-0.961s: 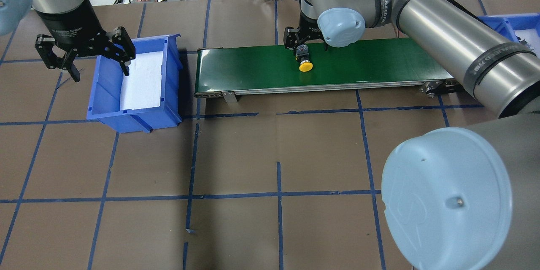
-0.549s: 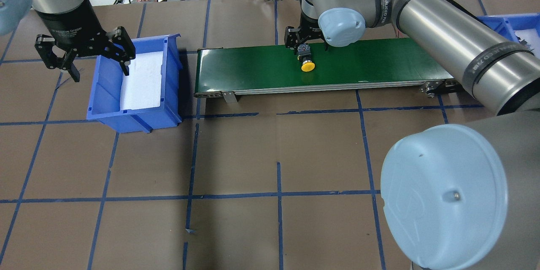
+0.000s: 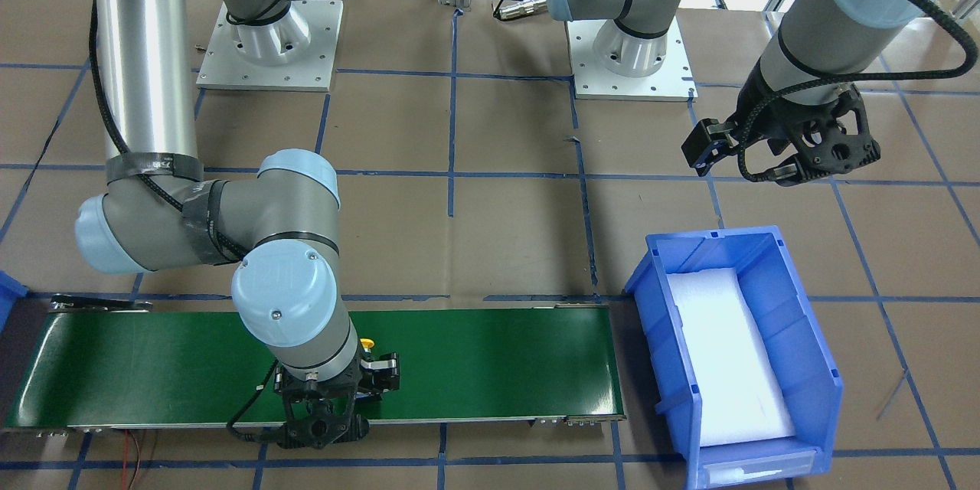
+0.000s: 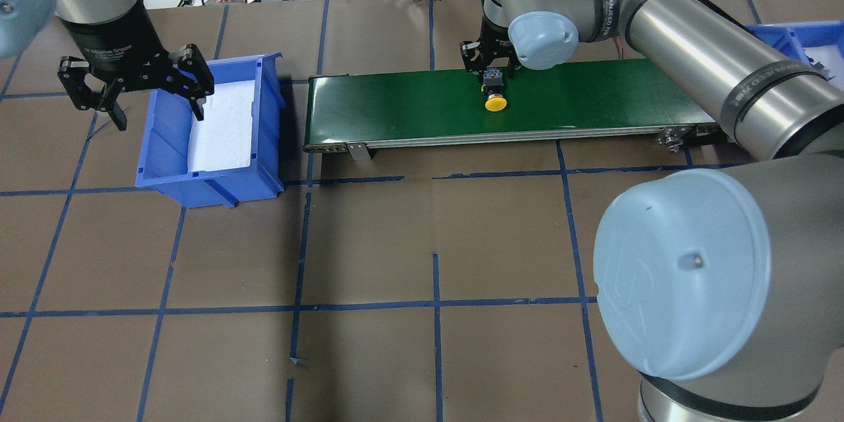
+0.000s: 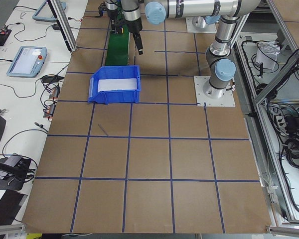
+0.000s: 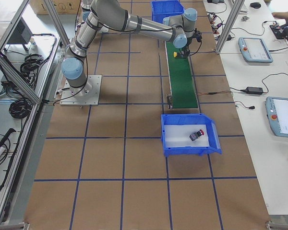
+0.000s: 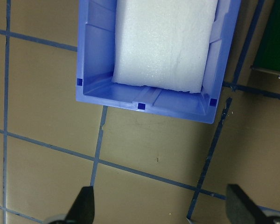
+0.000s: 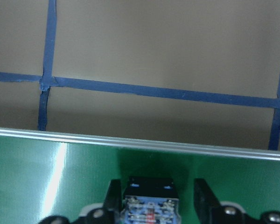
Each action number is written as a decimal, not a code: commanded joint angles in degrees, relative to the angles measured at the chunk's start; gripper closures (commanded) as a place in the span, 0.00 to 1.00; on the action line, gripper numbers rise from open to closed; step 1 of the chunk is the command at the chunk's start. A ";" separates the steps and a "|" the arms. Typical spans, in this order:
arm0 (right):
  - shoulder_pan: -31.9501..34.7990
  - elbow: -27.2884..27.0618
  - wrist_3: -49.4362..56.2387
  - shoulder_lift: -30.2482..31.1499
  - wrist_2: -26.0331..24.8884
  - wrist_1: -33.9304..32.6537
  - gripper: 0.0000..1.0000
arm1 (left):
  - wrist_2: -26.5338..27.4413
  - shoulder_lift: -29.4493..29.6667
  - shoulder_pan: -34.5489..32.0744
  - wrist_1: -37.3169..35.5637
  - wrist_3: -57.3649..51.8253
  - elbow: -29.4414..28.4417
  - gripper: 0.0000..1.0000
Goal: Transport two buttons from left to right
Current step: 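Lower the right gripper onto the yellow-capped button on the belt and grasp it, then lift the yellow-capped button with the right gripper and carry it toward the far blue bin, then lower the yellow-capped button into the bin beside the red button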
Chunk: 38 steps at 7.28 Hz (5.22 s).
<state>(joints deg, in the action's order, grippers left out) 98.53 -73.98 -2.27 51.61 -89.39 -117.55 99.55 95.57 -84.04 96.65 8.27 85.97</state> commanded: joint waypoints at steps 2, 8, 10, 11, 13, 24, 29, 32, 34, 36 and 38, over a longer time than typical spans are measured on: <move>-1.66 0.23 2.27 0.69 -0.08 1.18 0.93 | -0.06 0.14 0.01 -0.06 -0.09 -0.02 0.00; -26.16 2.08 35.18 8.15 -0.26 18.21 0.95 | -0.15 0.67 0.19 -0.06 -0.27 -1.24 0.00; -33.02 1.82 44.68 10.35 -3.65 20.34 0.96 | -0.15 0.31 0.01 -0.06 -0.36 -0.02 0.00; -34.96 1.82 46.72 11.14 -6.73 20.69 0.96 | -0.15 0.23 0.01 -0.06 -0.36 -0.02 0.00; -41.63 1.91 56.27 11.15 -7.55 20.44 0.96 | -0.24 0.40 -0.08 -0.06 -0.27 -0.02 0.00; -45.71 1.21 64.15 1.39 -2.29 5.67 0.96 | -0.15 0.84 -0.51 0.03 -0.18 -0.02 0.00; -45.88 1.73 64.41 -0.63 0.36 5.06 0.95 | -0.06 0.93 -0.60 0.20 -0.18 0.07 0.00; -46.32 1.73 64.50 -0.46 0.01 4.87 0.95 | -0.06 0.93 -0.60 0.20 -0.18 0.07 0.00; -46.32 1.64 64.50 -0.46 -0.35 4.87 0.94 | -0.06 0.93 -0.52 0.20 -0.18 0.07 0.00; -46.41 1.56 64.50 -0.54 -0.35 4.87 0.94 | -0.06 0.93 -0.60 0.29 -0.18 0.16 0.00; -46.84 1.55 64.59 -0.89 -0.43 4.87 0.94 | -0.06 0.84 -0.52 0.29 -0.18 0.16 0.00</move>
<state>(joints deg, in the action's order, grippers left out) 51.98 -72.44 62.28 50.95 -89.79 -112.68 99.50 96.48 -84.61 96.94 8.09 86.10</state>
